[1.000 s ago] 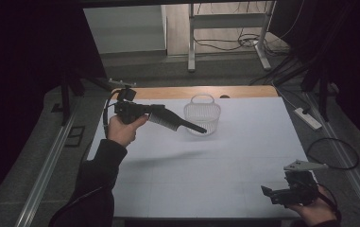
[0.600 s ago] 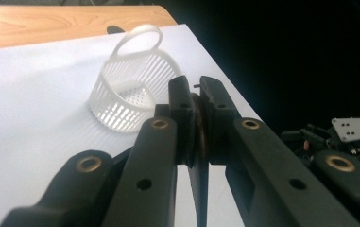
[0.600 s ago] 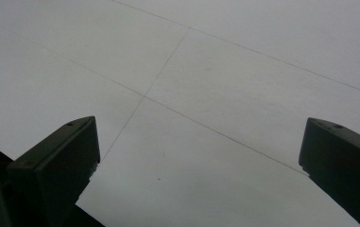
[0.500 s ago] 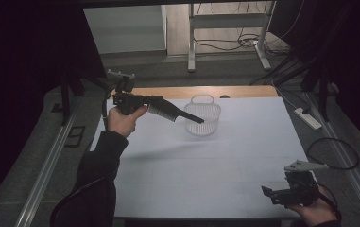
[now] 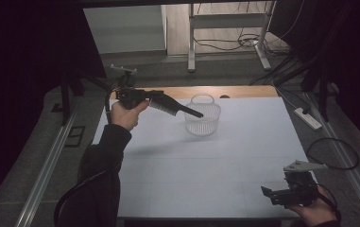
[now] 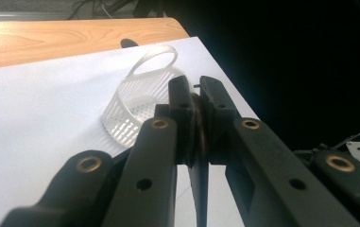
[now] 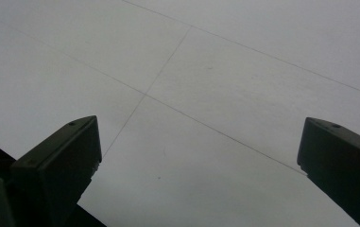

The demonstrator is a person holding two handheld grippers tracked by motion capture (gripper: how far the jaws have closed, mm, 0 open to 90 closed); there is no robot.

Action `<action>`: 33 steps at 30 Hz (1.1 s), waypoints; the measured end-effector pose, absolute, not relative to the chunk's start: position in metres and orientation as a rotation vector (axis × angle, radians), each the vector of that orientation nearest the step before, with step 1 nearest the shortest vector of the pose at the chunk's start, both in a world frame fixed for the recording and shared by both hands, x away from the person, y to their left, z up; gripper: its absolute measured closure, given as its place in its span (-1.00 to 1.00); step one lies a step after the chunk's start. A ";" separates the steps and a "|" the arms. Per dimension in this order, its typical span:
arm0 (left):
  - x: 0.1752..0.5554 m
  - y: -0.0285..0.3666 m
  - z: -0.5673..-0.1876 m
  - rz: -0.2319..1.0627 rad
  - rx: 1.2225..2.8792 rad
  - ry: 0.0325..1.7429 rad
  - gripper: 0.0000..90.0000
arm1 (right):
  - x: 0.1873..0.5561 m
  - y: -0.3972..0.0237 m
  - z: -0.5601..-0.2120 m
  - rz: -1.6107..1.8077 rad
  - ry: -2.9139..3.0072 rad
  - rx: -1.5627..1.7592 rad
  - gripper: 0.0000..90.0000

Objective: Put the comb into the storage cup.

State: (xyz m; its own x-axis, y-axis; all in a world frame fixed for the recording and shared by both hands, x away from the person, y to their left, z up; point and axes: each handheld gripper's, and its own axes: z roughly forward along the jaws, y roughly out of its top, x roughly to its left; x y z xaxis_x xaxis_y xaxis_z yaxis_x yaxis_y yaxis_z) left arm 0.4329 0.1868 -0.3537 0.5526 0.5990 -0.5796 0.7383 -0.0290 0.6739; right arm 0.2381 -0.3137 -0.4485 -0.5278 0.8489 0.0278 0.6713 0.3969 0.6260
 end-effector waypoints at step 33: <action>0.467 0.158 -0.368 -0.139 1.731 1.169 0.87 | 0.239 -0.314 -0.449 0.847 2.370 1.328 -0.97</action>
